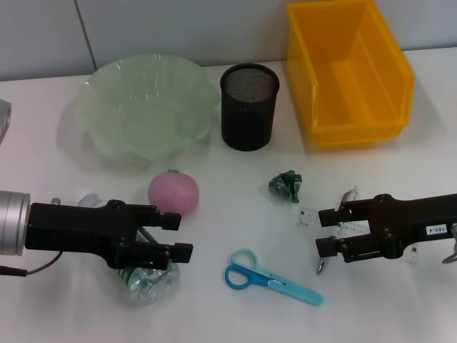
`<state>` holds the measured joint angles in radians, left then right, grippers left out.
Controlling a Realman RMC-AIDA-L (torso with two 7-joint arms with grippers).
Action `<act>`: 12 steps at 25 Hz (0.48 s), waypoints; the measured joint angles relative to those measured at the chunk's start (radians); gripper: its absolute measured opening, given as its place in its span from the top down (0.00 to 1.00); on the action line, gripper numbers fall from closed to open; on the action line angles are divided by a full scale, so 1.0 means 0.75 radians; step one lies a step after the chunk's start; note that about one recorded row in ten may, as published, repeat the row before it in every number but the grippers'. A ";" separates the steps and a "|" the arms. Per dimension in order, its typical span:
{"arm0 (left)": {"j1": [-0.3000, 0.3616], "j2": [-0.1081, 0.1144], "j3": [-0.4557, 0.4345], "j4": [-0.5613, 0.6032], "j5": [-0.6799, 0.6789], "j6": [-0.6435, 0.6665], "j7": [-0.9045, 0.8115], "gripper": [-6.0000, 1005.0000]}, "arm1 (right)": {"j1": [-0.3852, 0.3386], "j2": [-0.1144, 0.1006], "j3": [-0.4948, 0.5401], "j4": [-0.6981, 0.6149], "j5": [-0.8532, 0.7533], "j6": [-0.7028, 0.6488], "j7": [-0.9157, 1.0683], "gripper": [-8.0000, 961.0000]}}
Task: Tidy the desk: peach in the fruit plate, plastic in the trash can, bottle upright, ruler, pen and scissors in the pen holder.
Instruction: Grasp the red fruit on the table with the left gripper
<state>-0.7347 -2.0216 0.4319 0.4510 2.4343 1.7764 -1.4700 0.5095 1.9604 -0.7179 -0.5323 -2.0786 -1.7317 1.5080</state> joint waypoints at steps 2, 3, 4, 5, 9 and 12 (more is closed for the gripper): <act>0.000 -0.001 0.000 0.000 0.000 0.000 0.001 0.25 | -0.001 0.000 0.000 0.000 0.000 0.000 0.000 0.23; 0.000 -0.002 0.001 0.000 -0.001 0.000 0.002 0.25 | -0.002 0.000 0.000 0.000 0.000 0.000 0.000 0.23; 0.000 -0.002 0.001 0.000 -0.001 0.000 0.002 0.25 | -0.002 0.000 0.000 0.000 0.000 0.000 0.000 0.23; 0.000 -0.005 0.001 0.000 -0.001 -0.001 0.003 0.25 | -0.003 0.002 0.000 0.000 0.000 -0.001 0.000 0.23; 0.000 -0.009 0.001 0.000 -0.001 -0.002 0.006 0.25 | -0.004 0.008 0.000 0.000 -0.001 0.000 0.000 0.23; 0.000 -0.011 0.001 0.001 -0.002 -0.002 0.011 0.25 | -0.006 0.013 0.000 -0.002 -0.013 0.004 0.000 0.23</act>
<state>-0.7347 -2.0300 0.4326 0.4514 2.4326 1.7748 -1.4615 0.5048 1.9702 -0.7178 -0.5339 -2.0885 -1.7289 1.5079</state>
